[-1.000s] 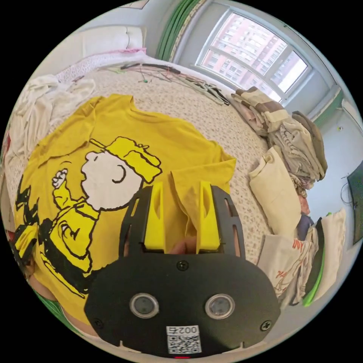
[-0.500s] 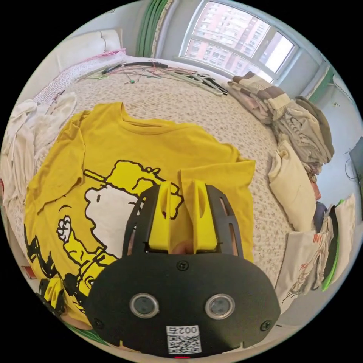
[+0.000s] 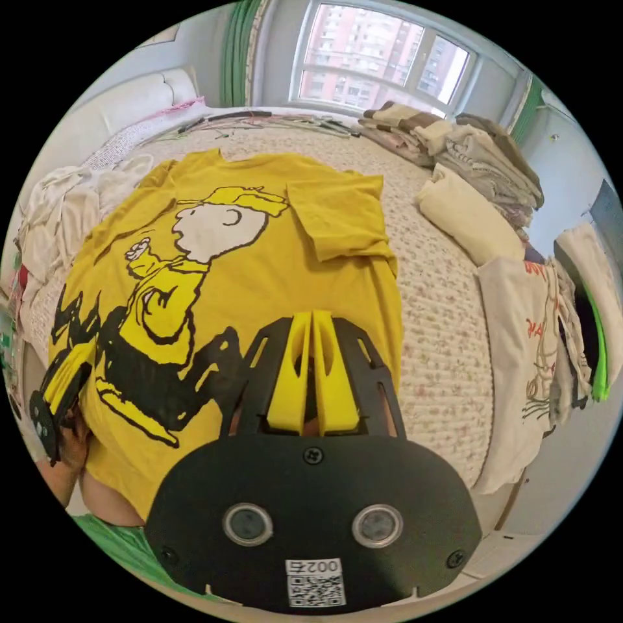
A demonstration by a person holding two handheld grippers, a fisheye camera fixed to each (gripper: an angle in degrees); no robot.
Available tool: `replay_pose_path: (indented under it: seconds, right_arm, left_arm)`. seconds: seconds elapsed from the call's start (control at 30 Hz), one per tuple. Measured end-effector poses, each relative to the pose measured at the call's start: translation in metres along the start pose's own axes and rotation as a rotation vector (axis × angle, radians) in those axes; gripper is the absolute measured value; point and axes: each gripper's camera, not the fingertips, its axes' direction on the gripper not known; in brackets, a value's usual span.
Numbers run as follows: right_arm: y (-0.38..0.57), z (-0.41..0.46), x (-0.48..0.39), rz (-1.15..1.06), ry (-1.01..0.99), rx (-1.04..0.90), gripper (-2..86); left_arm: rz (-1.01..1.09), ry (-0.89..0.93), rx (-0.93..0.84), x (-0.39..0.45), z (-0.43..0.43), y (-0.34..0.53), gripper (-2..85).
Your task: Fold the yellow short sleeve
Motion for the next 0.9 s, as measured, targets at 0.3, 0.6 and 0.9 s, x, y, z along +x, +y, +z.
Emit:
replay_pose_path:
  seconds: [0.3,0.6,0.9]
  right_arm:
    - [0.167,-0.058,-0.050,-0.026,0.195,0.233,4.6]
    - [0.226,-0.026,-0.030,0.131,0.046,0.323,4.1]
    - [0.252,-0.013,-0.039,0.092,0.135,0.391,3.7]
  left_arm:
    - [-0.144,-0.087,0.115,-0.016,-0.092,0.005,-0.9]
    - [-0.206,0.078,-0.165,-0.054,-0.075,-0.018,-0.9]
    - [-0.337,0.312,-0.144,-0.094,-0.088,-0.030,-1.0]
